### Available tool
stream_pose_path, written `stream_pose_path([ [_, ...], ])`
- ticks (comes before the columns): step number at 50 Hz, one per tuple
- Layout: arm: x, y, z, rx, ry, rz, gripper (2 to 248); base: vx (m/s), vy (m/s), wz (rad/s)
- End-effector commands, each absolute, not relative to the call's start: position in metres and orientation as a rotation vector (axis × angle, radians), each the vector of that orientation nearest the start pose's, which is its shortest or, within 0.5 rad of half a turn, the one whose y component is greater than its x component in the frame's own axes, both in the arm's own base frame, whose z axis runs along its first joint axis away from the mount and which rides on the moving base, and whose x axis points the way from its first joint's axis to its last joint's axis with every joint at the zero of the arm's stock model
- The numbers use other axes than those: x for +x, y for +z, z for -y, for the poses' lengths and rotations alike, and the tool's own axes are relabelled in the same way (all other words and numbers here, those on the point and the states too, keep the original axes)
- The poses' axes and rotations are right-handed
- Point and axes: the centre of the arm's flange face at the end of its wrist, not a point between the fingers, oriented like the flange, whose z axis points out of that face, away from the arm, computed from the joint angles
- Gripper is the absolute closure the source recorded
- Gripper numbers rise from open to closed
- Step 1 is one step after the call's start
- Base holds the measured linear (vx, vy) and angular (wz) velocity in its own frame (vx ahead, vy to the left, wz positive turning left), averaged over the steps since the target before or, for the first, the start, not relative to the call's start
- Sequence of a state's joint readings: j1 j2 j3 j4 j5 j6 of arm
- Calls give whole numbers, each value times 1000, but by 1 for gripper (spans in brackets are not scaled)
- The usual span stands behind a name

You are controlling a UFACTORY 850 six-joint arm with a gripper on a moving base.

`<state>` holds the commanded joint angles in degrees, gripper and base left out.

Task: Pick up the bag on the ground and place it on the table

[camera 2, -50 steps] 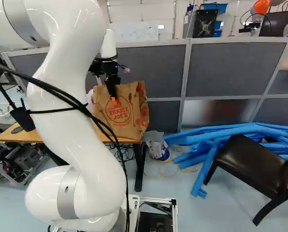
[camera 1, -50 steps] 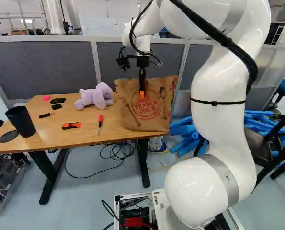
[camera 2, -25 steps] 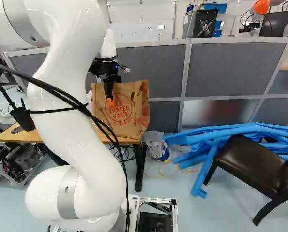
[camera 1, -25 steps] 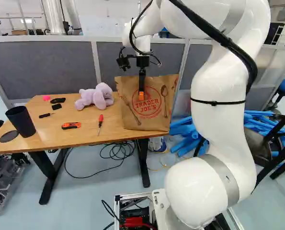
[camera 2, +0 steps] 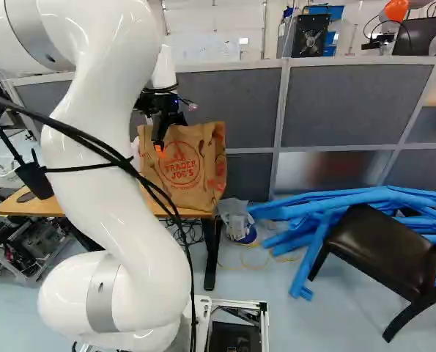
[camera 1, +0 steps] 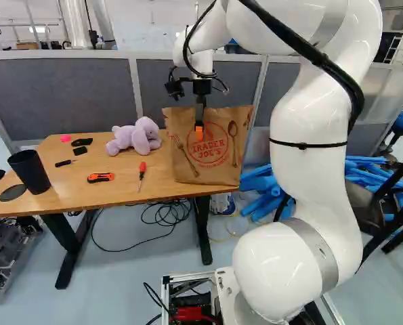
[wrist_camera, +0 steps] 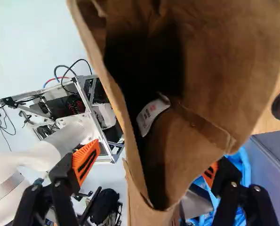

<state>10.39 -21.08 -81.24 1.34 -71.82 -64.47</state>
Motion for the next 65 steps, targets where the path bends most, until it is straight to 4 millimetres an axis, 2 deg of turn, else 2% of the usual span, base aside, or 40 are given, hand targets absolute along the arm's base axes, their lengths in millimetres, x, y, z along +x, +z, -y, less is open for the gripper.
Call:
stream_pose_path([
  [14, 554, 565, -104, -2411, 245, 1827, 3, 0, 0, 0],
  [65, 519, 649, -96, -2474, 36, 1875, 3, 0, 0, 0],
])
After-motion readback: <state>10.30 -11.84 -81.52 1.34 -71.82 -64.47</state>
